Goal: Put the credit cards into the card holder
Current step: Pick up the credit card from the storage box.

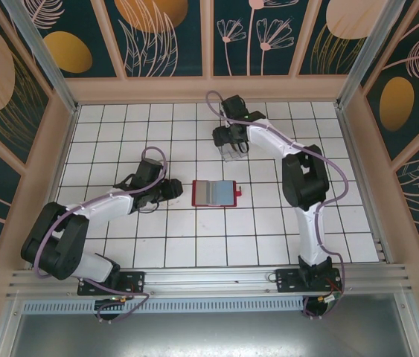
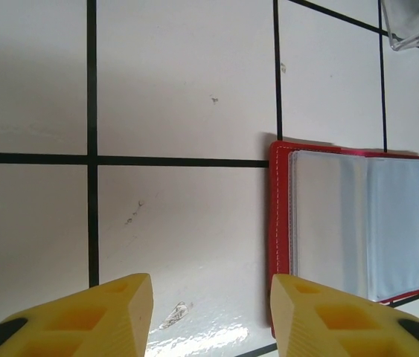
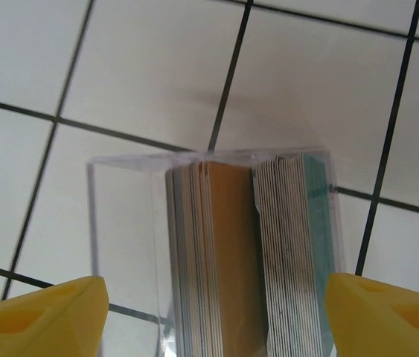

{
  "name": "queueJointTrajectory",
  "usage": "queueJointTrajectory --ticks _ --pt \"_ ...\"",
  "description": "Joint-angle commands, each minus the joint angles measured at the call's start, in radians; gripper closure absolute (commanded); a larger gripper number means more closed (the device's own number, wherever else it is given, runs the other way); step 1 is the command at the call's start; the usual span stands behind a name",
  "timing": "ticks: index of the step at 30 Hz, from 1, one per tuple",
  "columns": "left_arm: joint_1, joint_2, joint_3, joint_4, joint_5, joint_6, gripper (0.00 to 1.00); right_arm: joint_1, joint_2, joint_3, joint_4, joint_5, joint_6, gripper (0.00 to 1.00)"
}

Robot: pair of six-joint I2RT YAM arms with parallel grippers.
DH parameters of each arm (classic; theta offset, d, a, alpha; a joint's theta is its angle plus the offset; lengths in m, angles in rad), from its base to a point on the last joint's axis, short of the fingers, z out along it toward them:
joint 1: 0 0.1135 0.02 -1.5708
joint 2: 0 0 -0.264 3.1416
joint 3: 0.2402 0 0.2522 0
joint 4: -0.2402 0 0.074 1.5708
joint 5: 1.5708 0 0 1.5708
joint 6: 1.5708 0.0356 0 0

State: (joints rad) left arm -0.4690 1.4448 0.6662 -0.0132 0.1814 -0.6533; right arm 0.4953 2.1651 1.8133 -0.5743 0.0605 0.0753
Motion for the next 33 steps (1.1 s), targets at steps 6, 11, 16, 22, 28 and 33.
queueJointTrajectory --ticks 6,11,16,22,28,33 --pt "0.007 -0.072 0.06 -0.11 -0.043 0.076 0.02 -0.004 0.022 0.005 -0.024 0.144 -0.025 0.23" --pt "0.007 -0.128 0.086 -0.179 -0.13 0.108 0.01 -0.002 0.027 0.017 -0.022 0.213 -0.032 0.23" --pt "0.007 -0.144 0.089 -0.195 -0.163 0.114 0.01 0.021 0.022 0.027 0.0 0.299 -0.082 0.23" --pt "0.007 -0.139 0.076 -0.185 -0.171 0.097 0.01 0.026 0.03 0.042 -0.011 0.384 -0.109 0.24" --pt "0.007 -0.153 0.076 -0.209 -0.199 0.091 0.01 0.028 0.027 0.036 -0.009 0.417 -0.121 0.24" --pt "0.007 -0.181 0.08 -0.22 -0.219 0.087 0.01 0.031 0.021 0.029 0.012 0.449 -0.133 0.25"
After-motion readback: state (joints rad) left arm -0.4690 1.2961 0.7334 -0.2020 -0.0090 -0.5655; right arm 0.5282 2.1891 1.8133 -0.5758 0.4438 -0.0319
